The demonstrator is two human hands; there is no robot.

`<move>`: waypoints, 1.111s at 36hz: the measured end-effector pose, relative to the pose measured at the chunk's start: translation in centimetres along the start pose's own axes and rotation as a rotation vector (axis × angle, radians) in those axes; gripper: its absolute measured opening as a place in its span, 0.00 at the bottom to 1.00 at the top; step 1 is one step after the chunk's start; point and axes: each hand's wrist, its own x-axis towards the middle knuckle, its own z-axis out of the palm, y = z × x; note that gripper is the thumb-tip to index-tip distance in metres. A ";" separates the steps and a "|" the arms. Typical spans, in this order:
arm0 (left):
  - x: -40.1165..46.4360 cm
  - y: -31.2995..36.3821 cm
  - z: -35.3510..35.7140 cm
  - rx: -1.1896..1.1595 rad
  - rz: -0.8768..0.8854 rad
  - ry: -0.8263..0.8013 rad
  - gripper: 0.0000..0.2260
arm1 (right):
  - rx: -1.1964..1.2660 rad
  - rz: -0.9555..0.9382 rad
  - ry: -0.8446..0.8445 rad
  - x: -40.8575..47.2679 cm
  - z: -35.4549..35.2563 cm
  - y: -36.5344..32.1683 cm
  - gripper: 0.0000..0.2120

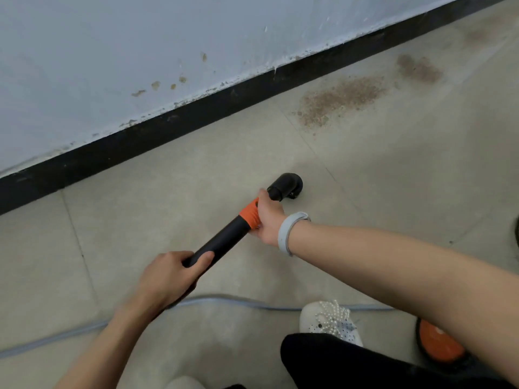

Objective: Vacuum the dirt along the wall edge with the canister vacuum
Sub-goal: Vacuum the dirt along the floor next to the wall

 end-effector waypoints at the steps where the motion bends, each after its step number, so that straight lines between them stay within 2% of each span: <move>1: -0.4 -0.8 -0.2 0.010 0.000 0.002 0.26 | -0.035 -0.002 0.002 0.2 0.3 0.2 0.14; 5: -1.3 -1.9 -0.5 0.103 0.027 -0.040 0.27 | -0.101 0.005 0.024 0.4 0.6 1.4 0.15; 9: -1.5 -0.1 -0.1 0.007 0.033 -0.226 0.28 | -0.111 0.027 0.058 -0.1 -0.6 2.3 0.14; 13: -1.3 2.3 1.1 -0.069 0.073 -0.428 0.23 | -0.046 0.058 0.122 -0.7 -3.6 3.3 0.19; 16: -0.7 3.8 2.0 -0.008 0.142 -0.513 0.23 | 0.033 0.076 0.192 -0.8 -6.5 3.7 0.21; 20: 0.2 6.5 3.2 0.130 0.246 -0.551 0.25 | 0.055 0.074 0.311 -0.7 -9.8 4.0 0.22; 24: 1.2 9.5 4.5 0.280 0.351 -0.531 0.27 | 0.040 0.071 0.458 -0.4 -12.4 3.8 0.24; 27: 1.9 11.1 5.3 0.298 0.391 -0.505 0.26 | 0.054 0.048 0.506 -0.2 -13.7 2.6 0.23; 32: 3.1 12.8 5.4 0.281 0.399 -0.313 0.29 | 0.042 -0.078 0.598 0.7 -12.7 -0.8 0.24; 40: 4.6 10.7 3.3 0.200 0.276 -0.058 0.30 | -0.085 -0.155 0.367 1.3 -6.9 -5.0 0.25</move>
